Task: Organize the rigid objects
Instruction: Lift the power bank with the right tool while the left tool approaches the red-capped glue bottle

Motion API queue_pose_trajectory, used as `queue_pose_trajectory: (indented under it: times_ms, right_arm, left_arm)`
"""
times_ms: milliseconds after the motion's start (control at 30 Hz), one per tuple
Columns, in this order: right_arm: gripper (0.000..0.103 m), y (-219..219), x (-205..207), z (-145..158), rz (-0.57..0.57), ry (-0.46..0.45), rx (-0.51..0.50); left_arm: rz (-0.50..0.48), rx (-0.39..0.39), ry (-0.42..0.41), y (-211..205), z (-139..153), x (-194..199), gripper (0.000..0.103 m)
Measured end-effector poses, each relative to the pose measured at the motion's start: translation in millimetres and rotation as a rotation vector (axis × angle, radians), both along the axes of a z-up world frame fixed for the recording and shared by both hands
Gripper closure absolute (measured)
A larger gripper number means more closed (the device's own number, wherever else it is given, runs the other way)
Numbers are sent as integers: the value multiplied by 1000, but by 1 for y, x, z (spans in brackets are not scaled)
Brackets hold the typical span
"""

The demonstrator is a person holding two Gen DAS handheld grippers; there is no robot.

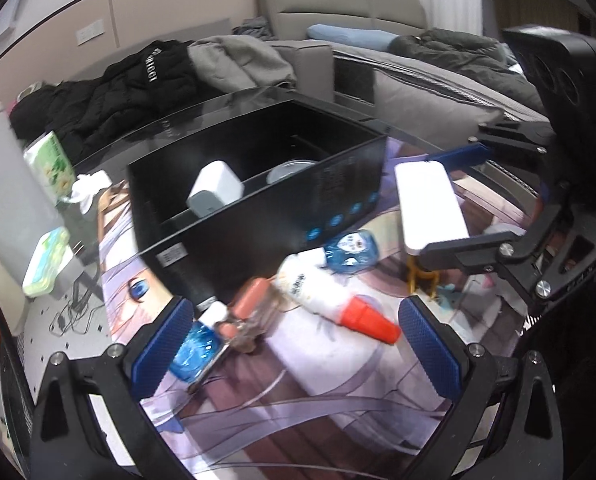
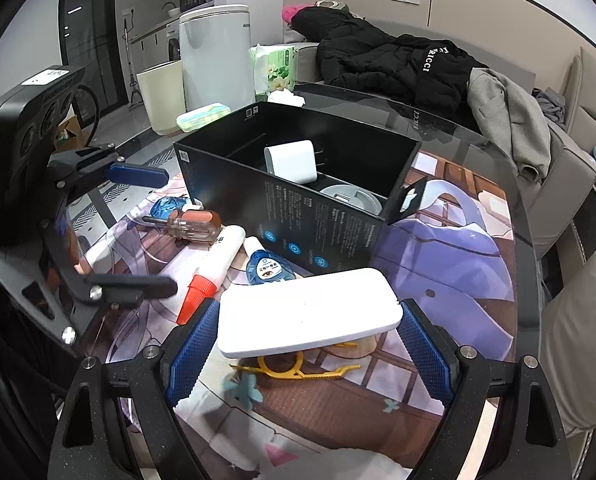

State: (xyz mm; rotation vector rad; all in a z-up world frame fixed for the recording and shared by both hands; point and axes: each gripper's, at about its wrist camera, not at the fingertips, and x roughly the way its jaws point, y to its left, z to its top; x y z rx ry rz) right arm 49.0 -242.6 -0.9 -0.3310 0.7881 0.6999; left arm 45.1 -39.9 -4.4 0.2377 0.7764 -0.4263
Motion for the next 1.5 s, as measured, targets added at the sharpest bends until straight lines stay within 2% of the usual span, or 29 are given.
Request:
queue_pose_trajectory:
  times_ms: [133, 433, 633, 1067, 1200, 1500]
  right_arm:
    - [13, -7, 0, 3, -10, -5, 10]
    - [13, -21, 0, 8, -33, -13, 23]
    - [13, -19, -2, 11, -21, -17, 30]
    - [13, -22, -2, 10, -28, -16, 25]
    - [13, -21, -3, 9, -23, -14, 22]
    - [13, -27, -1, 8, -31, -12, 24]
  left_arm:
    - [-40, 49, -25, -9, 1, -3, 0]
    - [55, 112, -36, 11, -3, 11, 0]
    - [23, 136, -25, 0, -10, 11, 0]
    - [-168, 9, 31, -27, -1, 3, 0]
    - [-180, -9, 69, -34, -6, 14, 0]
    - [-148, 11, 116, -44, -16, 31, 0]
